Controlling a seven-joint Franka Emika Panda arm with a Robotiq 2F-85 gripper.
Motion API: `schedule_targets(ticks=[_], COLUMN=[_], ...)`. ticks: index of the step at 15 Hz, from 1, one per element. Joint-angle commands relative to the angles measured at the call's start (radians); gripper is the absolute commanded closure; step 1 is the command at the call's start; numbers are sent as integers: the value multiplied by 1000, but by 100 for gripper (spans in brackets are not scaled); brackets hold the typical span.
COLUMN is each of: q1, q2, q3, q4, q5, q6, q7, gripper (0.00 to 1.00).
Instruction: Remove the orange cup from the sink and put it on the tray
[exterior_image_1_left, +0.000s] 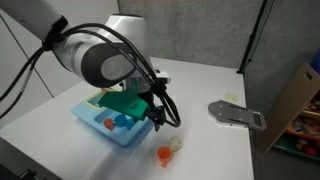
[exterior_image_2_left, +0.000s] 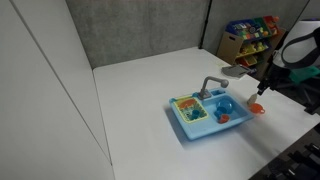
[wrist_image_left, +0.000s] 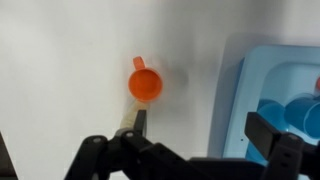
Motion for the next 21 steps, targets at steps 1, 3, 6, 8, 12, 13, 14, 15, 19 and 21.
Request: schedule_targets(ticks=[1,3,6,8,12,13,14,15,19,21], q1=[10,10,9,9,21,24,28,29,40,51], q2=[-2,-4,-4,-4,-22,-28,-33,-43,-97,-134], q3=[-9,-9,-9,-9,-14,-16,-18,-16,-16,-21], q4=[0,-2,-3,-3,-31,-42,-50,-61,-116,-145], q5=[5,5,5,5,-20,-25,-33,-37,-70,-96], q6=[-3,-3,-3,-3,-2,2,0,-7,-24,-36], q7=[-7,-10,-11,-12,-9,-8,-8,-18,-31,-19], gripper=[0,0,0,0,0,0,0,0,0,0])
